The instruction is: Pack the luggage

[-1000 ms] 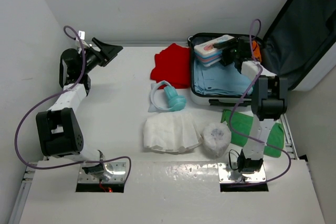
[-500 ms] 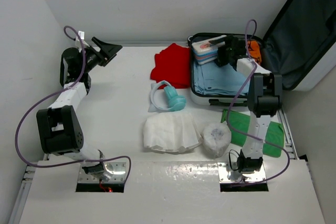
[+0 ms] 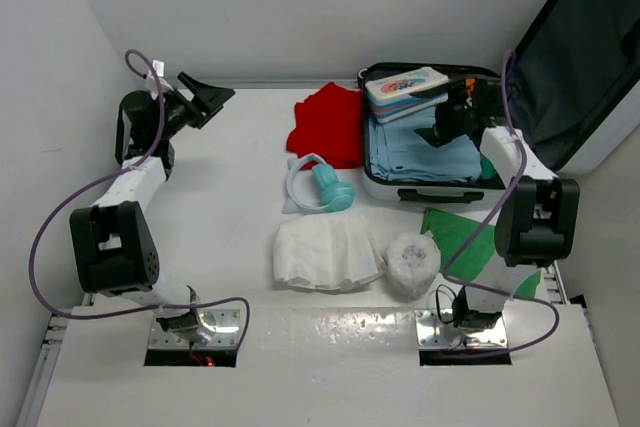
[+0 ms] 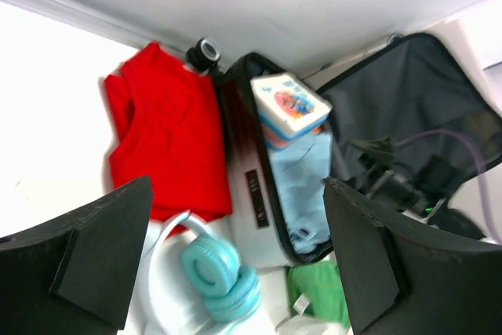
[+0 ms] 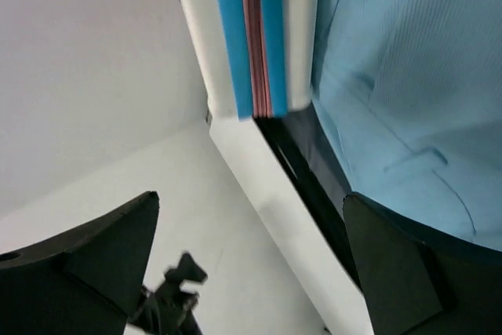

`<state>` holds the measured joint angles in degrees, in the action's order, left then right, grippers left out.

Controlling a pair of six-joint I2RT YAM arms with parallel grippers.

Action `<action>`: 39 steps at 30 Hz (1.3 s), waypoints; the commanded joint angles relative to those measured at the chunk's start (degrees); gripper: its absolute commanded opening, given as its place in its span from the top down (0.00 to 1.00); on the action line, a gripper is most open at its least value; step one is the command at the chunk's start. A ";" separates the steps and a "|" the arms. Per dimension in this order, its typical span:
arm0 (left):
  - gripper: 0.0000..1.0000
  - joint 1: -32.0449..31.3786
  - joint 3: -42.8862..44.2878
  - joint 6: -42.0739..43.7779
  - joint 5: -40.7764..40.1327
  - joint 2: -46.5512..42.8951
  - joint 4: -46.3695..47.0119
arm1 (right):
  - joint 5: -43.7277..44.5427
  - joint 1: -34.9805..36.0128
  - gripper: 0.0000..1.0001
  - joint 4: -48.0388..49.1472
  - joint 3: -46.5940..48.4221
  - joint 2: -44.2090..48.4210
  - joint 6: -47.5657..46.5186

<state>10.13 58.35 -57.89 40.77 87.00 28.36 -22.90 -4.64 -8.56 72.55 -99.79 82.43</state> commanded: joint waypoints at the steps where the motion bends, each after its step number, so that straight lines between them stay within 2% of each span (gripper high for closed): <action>1: 0.10 -0.81 3.08 7.06 2.64 -3.32 -6.08 | -12.47 -0.80 0.01 0.10 -2.14 4.60 -9.00; 2: 0.10 -1.34 3.70 13.53 3.51 -3.33 -8.56 | -14.26 -0.80 0.01 0.21 -2.50 5.56 -11.31; 3: 0.10 -2.30 4.31 18.12 5.52 -4.03 -11.89 | -18.55 -0.46 0.01 -0.05 -2.77 7.05 -17.68; 4: 0.10 -3.00 6.32 23.21 5.54 -4.03 -21.84 | -19.81 -0.02 0.01 -2.49 -2.33 7.50 -24.62; 5: 0.11 -3.97 6.86 32.66 5.54 -4.03 -25.77 | -21.12 1.38 0.04 -7.39 -1.81 8.98 -34.26; 6: 0.13 -6.24 6.87 36.93 6.24 -4.03 -28.86 | -21.31 1.91 0.04 -12.75 -1.19 10.48 -38.71; 8: 0.13 -8.54 6.87 41.96 6.25 -3.34 -33.89 | -21.05 2.80 0.08 -14.29 -3.20 13.55 -48.91; 9: 0.16 -9.68 6.87 43.28 6.25 -2.29 -33.90 | -19.14 2.80 0.08 -13.34 -5.82 14.79 -49.82; 12: 0.24 -15.65 9.85 46.19 2.14 3.67 -39.24 | -17.20 2.89 0.12 -9.99 -10.76 19.27 -52.10; 13: 0.27 -18.54 10.55 46.20 -4.15 4.92 -40.30 | -17.01 3.06 0.12 -9.99 -11.03 19.80 -52.81; 15: 0.34 -21.63 12.14 46.20 -11.65 8.60 -43.90 | -15.70 3.33 0.12 -11.29 -10.77 21.30 -54.39; 17: 0.38 -23.39 13.19 46.81 -15.18 10.72 -47.76 | -14.55 2.89 0.12 -11.57 -10.24 21.91 -54.92; 22: 0.39 -28.84 11.88 46.20 -25.80 13.71 -48.31 | -13.93 1.39 0.12 -13.15 -9.19 22.18 -56.24; 27: 0.39 -30.61 13.28 44.79 -31.71 19.15 -48.31 | -13.23 2.53 0.10 -13.33 -7.78 21.48 -57.56; 30: 0.46 -32.02 16.53 44.79 -33.74 23.19 -49.54 | -12.09 3.94 0.09 -13.85 -6.29 20.17 -59.22; 31: 0.52 -32.62 17.23 44.79 -34.61 24.17 -49.54 | -12.00 6.29 0.09 -14.46 -6.02 20.16 -60.01; 35: 0.62 -34.04 19.26 44.79 -36.56 27.60 -51.39 | -11.73 10.09 0.09 -14.21 -5.49 19.98 -64.32; 36: 0.65 -34.04 19.26 44.79 -36.56 27.61 -51.39 | -11.91 11.83 0.09 -13.95 -5.67 20.94 -69.98; 37: 0.77 -34.04 19.26 44.79 -35.42 27.61 -51.39 | -11.65 13.85 0.09 -13.94 -5.76 21.30 -72.13; 38: 0.84 -34.04 19.26 44.79 -33.76 27.00 -51.39 | -11.82 15.27 0.09 -13.51 -6.19 22.17 -74.50; 39: 0.90 -33.51 19.26 44.27 -32.61 26.47 -51.39 | -11.56 18.76 0.09 -12.89 -7.24 23.22 -84.36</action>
<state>-23.53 76.44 -13.65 6.44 113.89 -21.43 -34.37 8.91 -23.18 64.90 -79.90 14.31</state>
